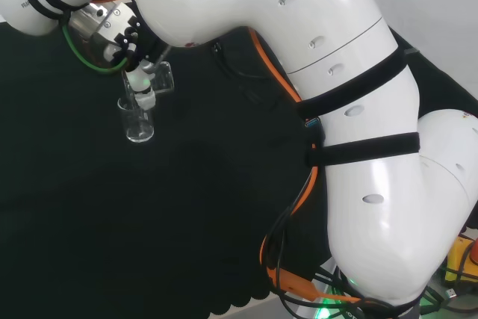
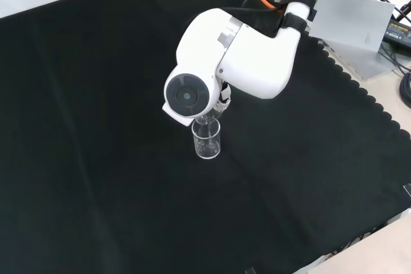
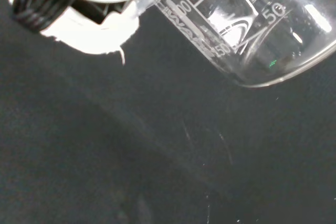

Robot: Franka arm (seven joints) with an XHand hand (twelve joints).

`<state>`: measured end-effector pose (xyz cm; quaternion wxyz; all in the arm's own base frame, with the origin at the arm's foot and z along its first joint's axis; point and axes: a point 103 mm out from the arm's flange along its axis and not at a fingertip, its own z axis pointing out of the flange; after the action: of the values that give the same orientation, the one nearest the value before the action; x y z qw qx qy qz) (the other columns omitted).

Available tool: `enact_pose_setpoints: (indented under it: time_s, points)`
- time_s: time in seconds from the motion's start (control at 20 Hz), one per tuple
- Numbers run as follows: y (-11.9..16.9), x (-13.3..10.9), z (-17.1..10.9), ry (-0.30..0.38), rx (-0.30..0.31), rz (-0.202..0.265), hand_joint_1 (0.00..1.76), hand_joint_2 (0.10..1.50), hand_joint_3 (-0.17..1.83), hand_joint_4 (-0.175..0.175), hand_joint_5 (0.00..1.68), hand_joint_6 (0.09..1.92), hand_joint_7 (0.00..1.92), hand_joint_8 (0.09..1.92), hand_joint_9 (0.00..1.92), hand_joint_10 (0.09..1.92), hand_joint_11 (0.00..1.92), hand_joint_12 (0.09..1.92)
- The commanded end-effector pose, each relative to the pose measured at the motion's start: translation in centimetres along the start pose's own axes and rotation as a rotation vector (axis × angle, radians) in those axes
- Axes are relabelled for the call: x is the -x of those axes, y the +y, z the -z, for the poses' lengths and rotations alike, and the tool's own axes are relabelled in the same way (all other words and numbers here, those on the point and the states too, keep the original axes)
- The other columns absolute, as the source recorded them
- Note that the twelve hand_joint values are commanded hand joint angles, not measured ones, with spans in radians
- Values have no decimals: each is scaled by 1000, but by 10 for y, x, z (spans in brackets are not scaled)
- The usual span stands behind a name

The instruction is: Pour the water from the handheld beaker into the one on the table.

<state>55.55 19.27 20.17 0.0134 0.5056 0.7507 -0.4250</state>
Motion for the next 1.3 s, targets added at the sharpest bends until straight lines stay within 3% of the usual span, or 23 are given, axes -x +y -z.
enact_pose_setpoints:
  time_s: [0.05, 0.3, 1.3]
  points:
    - [-6, 3, -12, -14, -26, 2, 1286, 616, 906, -175, 1066, 1116, 1129, 1093, 1325, 1036, 1096, 899]
    - [-6, -11, 1, -36, -36, 2, 1286, 616, 906, -175, 1065, 1116, 1129, 1094, 1325, 1037, 1096, 899]
    - [-8, -13, 5, -43, -55, -6, 1286, 616, 907, -175, 1065, 1117, 1128, 1095, 1325, 1038, 1097, 900]
